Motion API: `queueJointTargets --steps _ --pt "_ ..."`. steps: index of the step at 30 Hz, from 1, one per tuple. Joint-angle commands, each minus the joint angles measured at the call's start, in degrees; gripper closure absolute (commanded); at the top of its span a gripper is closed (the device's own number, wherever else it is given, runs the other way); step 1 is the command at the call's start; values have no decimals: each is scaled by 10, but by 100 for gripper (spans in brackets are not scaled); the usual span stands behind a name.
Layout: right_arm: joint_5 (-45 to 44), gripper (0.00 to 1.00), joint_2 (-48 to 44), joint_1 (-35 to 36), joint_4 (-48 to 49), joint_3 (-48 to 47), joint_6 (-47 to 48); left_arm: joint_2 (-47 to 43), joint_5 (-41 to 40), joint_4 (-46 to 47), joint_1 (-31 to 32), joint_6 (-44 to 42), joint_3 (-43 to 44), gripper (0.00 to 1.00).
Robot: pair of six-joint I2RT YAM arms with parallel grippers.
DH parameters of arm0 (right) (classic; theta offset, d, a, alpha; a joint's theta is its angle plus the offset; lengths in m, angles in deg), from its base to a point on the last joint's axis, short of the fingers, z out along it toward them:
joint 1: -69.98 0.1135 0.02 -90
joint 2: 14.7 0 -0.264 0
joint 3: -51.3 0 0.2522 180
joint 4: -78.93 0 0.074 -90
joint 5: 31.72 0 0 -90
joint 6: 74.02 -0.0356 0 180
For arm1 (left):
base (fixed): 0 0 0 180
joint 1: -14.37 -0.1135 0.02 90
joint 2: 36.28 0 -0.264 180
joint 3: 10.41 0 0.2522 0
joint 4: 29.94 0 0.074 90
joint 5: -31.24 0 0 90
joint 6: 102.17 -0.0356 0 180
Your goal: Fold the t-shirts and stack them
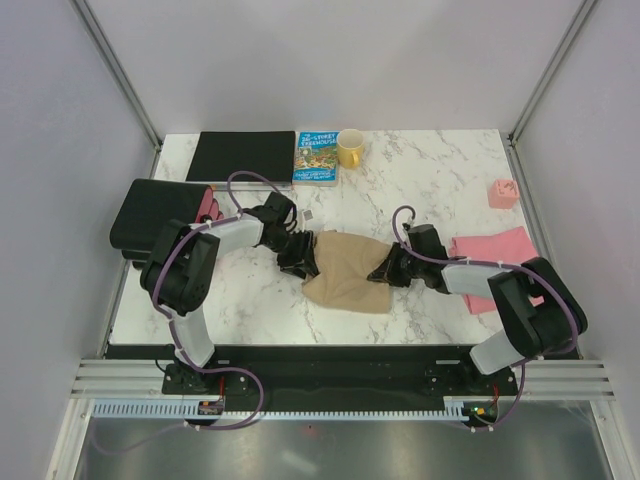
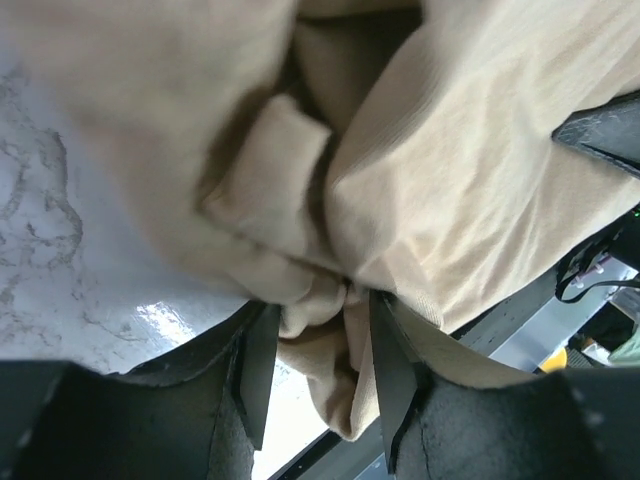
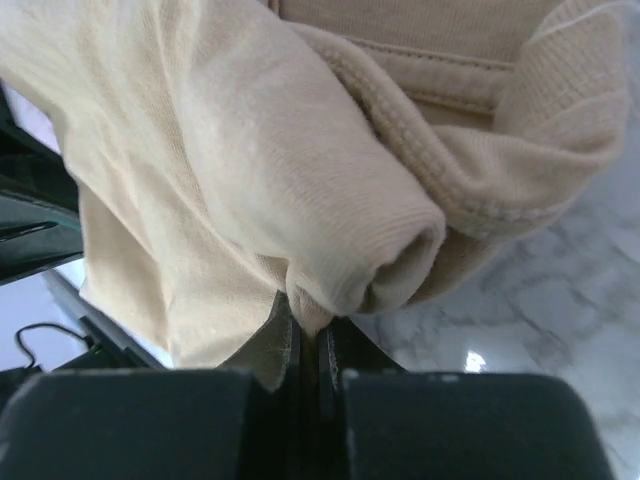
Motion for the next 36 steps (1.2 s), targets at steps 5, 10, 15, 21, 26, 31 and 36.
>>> queueJointTargets --steps 5,10,15,21,26,31,36 --pt "-133 100 -91 1 -158 -21 41 -65 -120 -19 -10 5 -9 45" --pt "-149 100 -108 1 -203 -61 73 -116 -152 -23 -29 5 -19 44" --pt "-159 100 -83 1 -282 -154 148 -108 -162 -38 -37 -3 -11 45" --pt "-180 100 -57 0 -374 -245 189 -102 -151 -36 -37 -1 -9 46" --pt "-198 100 -38 -4 -428 -296 223 -105 -152 -37 -37 -3 -6 46" --pt "-202 100 -33 -26 -473 -344 255 -107 -152 -36 -38 -5 -10 47" --pt "-201 100 -34 -53 -526 -385 288 -103 -148 -36 -37 -4 -10 47"
